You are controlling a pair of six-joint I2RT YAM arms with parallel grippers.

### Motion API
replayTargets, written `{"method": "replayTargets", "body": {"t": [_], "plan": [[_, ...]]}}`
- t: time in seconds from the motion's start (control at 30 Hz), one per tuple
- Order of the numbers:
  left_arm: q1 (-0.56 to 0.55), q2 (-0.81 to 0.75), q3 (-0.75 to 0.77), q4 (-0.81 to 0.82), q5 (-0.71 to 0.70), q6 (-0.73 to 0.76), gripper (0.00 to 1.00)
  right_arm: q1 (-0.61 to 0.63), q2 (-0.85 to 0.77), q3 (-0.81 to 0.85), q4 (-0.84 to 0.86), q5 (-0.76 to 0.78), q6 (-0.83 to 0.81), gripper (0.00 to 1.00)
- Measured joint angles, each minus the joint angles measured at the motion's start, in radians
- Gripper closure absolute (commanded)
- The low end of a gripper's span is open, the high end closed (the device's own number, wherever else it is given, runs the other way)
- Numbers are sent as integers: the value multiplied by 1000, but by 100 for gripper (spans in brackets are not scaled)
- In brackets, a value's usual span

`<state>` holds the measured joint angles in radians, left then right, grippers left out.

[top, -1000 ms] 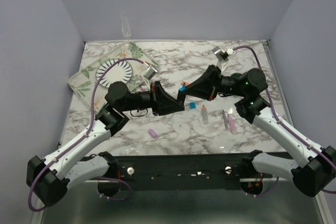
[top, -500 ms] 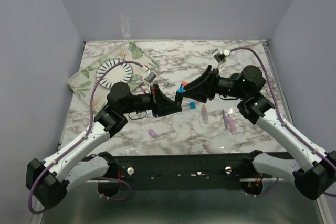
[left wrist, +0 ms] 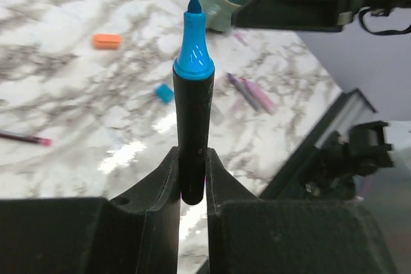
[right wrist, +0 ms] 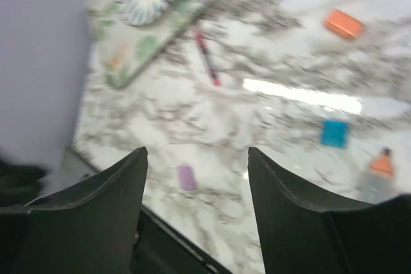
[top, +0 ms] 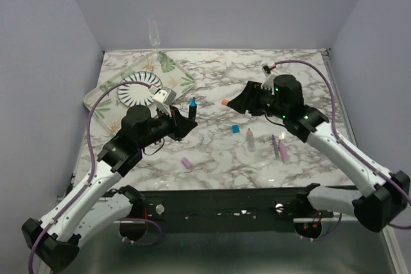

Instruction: Insert the pens into the pen caps

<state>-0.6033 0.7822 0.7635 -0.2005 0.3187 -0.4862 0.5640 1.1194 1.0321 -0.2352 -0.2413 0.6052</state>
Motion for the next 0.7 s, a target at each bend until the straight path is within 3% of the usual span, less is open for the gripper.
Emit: {"method": "replayTargets", "body": {"t": [0.07, 0.17, 0.4, 0.7], "plan": [[0, -22, 30, -58, -83, 53, 100, 0, 132, 25, -80, 103, 28, 40], [1, -92, 34, -109, -179, 116, 100, -2, 293, 43, -165, 183, 22, 42], [1, -267, -4, -116, -277, 166, 100, -3, 610, 241, -324, 195, -238, 46], [1, -270, -14, -124, -282, 172, 100, -16, 750, 292, -352, 143, -341, 47]]}}
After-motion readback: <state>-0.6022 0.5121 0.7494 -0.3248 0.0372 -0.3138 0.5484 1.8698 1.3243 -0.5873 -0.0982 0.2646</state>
